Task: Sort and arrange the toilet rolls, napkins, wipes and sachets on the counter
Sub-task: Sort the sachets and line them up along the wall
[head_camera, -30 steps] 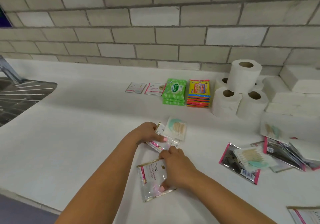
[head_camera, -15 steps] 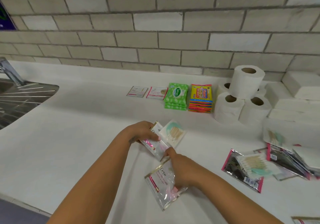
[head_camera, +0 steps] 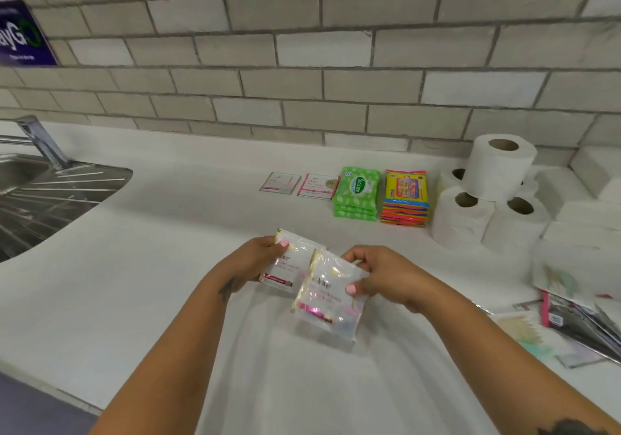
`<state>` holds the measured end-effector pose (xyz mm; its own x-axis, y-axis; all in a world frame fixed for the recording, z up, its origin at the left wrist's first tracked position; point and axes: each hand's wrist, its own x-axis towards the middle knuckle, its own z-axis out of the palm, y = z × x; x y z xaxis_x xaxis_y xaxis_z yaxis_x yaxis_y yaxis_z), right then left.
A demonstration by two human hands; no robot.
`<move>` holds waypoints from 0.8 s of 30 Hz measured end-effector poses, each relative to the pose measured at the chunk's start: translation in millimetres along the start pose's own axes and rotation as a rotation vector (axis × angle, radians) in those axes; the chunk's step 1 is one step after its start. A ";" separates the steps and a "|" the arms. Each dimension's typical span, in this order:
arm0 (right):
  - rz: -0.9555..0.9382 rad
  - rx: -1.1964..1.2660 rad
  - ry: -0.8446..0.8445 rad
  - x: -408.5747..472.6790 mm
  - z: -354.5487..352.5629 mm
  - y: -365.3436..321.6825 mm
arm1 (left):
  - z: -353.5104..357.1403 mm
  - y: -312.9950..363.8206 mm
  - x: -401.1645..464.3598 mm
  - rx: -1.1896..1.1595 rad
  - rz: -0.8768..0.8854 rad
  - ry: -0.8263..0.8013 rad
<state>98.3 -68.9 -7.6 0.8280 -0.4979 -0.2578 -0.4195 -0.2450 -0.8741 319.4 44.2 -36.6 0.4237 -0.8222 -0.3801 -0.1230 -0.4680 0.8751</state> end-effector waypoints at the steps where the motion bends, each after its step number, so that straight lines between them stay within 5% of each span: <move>1: -0.018 0.011 0.055 7.2 1.0 -3.5 | 2.5 -1.7 -0.2 -0.072 0.012 -0.020; 8: -0.081 -0.207 0.306 55.5 15.9 -20.7 | 20.5 -5.8 0.2 -0.303 0.122 -0.230; 14: -0.137 -0.071 0.608 80.4 36.6 -18.9 | 19.9 -18.6 20.4 -0.372 0.330 0.081; 18: -0.048 0.104 0.509 97.0 49.3 -5.9 | 17.2 -24.2 36.0 -0.380 0.390 0.205; 24: -0.022 0.008 0.482 116.4 63.5 19.4 | 14.2 -48.8 59.9 -0.204 0.386 0.217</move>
<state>210.2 -78.8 -80.7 0.5696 -0.8216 -0.0205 -0.3990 -0.2546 -0.8809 338.0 13.2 -106.4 0.5614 -0.8268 0.0363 -0.1391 -0.0510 0.9890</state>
